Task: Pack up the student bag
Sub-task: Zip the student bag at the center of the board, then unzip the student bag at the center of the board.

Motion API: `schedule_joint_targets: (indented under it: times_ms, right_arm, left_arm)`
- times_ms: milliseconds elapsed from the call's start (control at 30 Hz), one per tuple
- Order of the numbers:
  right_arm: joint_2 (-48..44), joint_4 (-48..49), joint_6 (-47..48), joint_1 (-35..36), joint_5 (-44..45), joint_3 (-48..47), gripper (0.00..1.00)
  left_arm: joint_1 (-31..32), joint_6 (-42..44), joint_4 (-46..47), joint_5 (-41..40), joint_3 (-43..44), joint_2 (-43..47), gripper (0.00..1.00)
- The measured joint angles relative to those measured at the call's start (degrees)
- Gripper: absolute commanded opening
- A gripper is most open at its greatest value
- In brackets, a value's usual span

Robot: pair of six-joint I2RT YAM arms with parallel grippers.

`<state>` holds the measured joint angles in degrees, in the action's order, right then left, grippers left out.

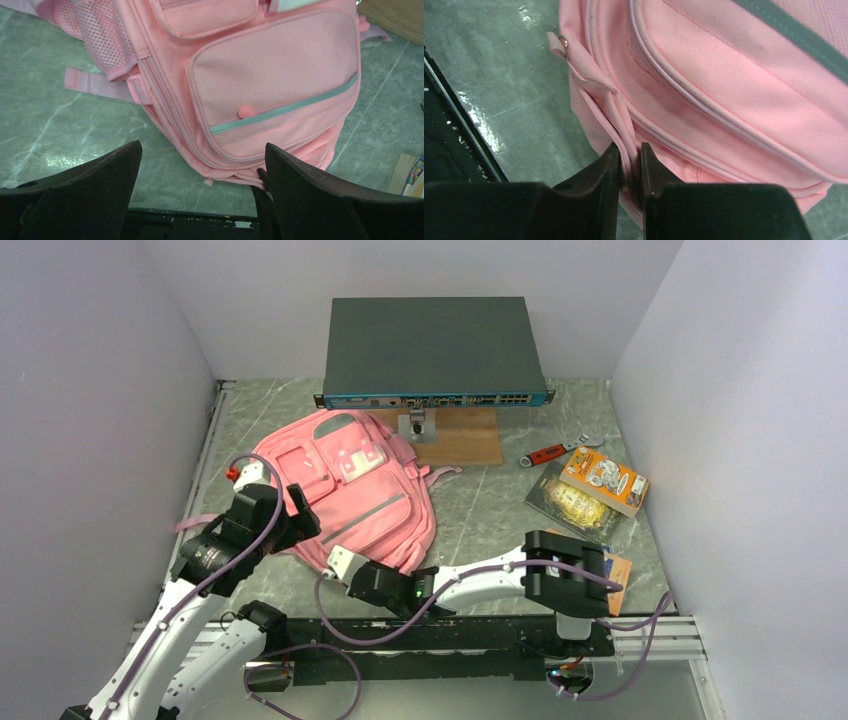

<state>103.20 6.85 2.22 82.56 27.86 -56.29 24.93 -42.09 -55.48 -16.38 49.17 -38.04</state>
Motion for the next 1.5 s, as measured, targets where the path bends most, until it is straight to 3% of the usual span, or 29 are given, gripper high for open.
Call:
schedule_joint_targets:
  times_ms: [100,167,333,533,767,967,1067,1167,1333,1500]
  right_arm:
    - [-2.03,0.11,-2.56,-0.87,-1.22,1.88,0.54]
    - [-4.9,-0.98,-5.51,-2.49,-3.37,3.19,0.68]
    - [-14.16,-2.1,-14.49,-8.55,-10.8,5.09,0.79]
    - [-22.73,-6.51,-27.34,-16.35,-16.39,6.86,0.78]
    - [-21.03,-19.76,-39.93,-17.29,-12.13,6.43,0.66]
    - [-16.7,-23.15,-46.93,-17.27,-10.25,5.66,0.61]
    - [-15.08,-23.02,-48.09,-17.18,-9.6,5.27,0.42]
    - [-14.34,-23.1,-49.05,-17.18,-8.33,4.85,0.01]
    - [-17.62,-21.51,-50.23,-17.73,-8.22,6.73,0.0]
    - [-28.37,-19.63,-47.95,-22.12,-10.99,11.45,0.0]
  left_arm:
    - [0.0,-0.09,0.7,1.99,-1.53,-0.13,0.97]
    - [0.0,-0.26,1.73,3.85,-2.97,-0.33,0.97]
    - [0.0,-0.81,3.61,8.28,-5.73,-1.77,0.96]
    - [0.0,-0.87,5.14,10.14,-6.19,-2.16,0.96]
    - [0.0,-0.87,5.38,10.58,-6.19,-2.34,0.95]
    - [0.0,-1.22,5.57,10.78,-6.32,-2.34,0.94]
    - [0.0,-1.62,5.97,10.8,-7.15,-2.21,0.93]
    - [0.0,-2.19,6.19,10.75,-8.17,-2.19,0.93]
    - [0.0,-2.84,6.32,10.25,-8.94,-1.81,0.92]
    - [0.0,-4.28,6.32,8.59,-8.98,-1.95,0.79]
